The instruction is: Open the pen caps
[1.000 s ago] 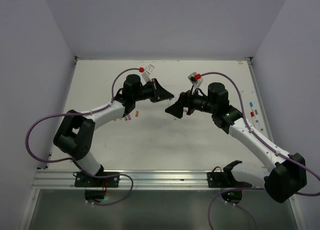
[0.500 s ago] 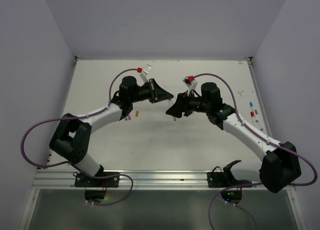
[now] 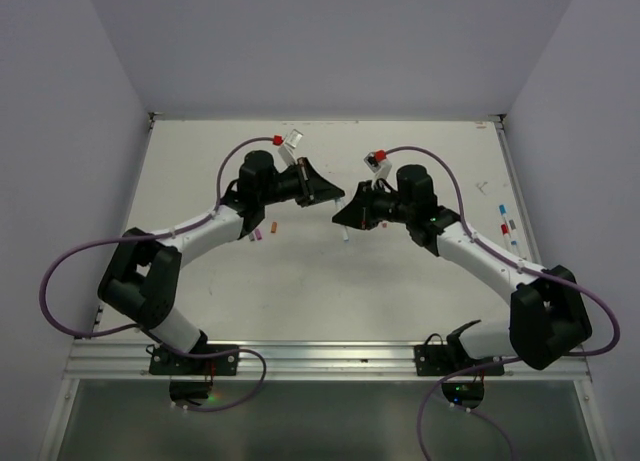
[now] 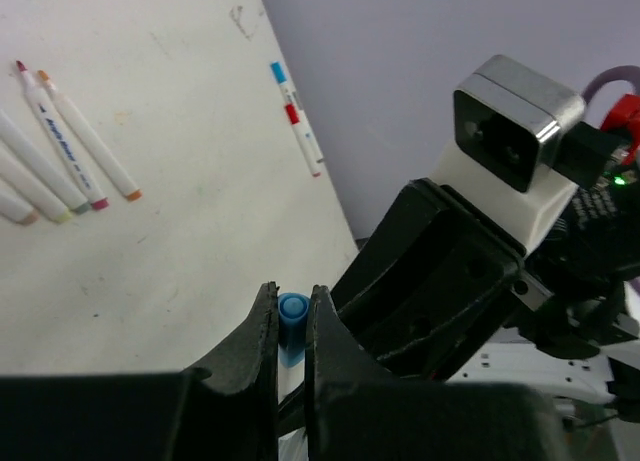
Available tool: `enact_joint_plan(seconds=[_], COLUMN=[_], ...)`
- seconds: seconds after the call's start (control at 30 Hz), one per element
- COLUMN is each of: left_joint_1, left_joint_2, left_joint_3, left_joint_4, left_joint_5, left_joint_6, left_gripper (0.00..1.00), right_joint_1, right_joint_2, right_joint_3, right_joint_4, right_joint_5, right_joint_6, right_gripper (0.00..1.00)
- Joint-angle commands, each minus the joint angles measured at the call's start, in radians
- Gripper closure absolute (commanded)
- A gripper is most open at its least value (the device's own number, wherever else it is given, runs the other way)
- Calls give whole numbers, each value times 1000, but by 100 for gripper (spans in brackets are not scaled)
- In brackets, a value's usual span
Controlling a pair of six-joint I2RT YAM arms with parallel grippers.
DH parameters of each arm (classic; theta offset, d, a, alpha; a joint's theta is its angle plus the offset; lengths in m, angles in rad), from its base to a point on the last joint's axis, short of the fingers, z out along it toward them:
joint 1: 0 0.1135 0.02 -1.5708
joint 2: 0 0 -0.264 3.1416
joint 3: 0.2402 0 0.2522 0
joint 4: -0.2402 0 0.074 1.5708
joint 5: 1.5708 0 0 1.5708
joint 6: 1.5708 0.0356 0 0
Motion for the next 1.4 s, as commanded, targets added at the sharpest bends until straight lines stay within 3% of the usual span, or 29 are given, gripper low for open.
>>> enact_joint_plan(seconds=[0.0,0.07,0.17,0.27,0.53,0.73,0.9,1.37], left_joint_1=[-31,-62,-68,-59,-36,-36,-38,-29], left_joint_2=[-32,-34,1,24,61,116,139,234], left_joint_3=[151,181,190,193,254,250,176,169], left_joint_4=[-370,-494,-550,-555,-591,-726,-725,-756], left_joint_5=[-196,-349,-430,-497,-599,-645,-663,-817], left_joint_6=[203,266,275,263,261,354,381,453], left_gripper=[100,100,100,100,100,100,100,100], right_joint_1=[21,64,148,190,213,20,-89,-111], right_joint_2=[-19,-16,1,13,8,59,168,464], right_joint_3=[74,109,169,180,143,172,210,327], right_joint_4=[-81,-216,-350,-400,-434,-471,-459,-371], right_joint_5=[149,345,605,694,801,786,807,869], right_joint_6=[-111,-209,-304,-329,-288,-280,-312,-341], right_gripper=[100,100,100,100,100,100,100,100])
